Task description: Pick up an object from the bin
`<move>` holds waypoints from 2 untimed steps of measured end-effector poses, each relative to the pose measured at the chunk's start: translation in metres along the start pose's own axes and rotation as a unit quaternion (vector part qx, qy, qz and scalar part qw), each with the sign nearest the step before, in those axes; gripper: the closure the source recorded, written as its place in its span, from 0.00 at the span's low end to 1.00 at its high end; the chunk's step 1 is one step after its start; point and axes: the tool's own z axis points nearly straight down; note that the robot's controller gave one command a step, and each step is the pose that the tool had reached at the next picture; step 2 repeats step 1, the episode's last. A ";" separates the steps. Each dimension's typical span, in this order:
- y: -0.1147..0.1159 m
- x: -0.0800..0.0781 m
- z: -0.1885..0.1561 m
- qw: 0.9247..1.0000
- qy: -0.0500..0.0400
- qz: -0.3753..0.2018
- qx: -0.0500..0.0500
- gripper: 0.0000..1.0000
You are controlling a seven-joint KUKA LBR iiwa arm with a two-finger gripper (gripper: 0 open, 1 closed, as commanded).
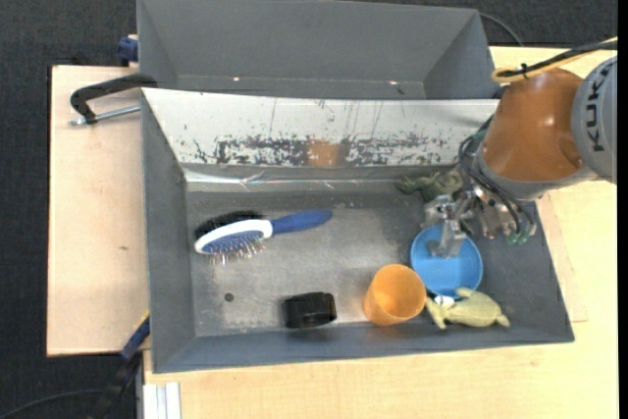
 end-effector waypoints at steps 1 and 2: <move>0.019 -0.007 -0.129 1.000 -0.004 -0.011 0.001 1.00; 0.019 -0.007 -0.129 1.000 -0.004 -0.011 0.001 1.00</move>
Offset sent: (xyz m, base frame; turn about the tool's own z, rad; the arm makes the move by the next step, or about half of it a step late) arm -0.0004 0.0189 0.1232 -0.0220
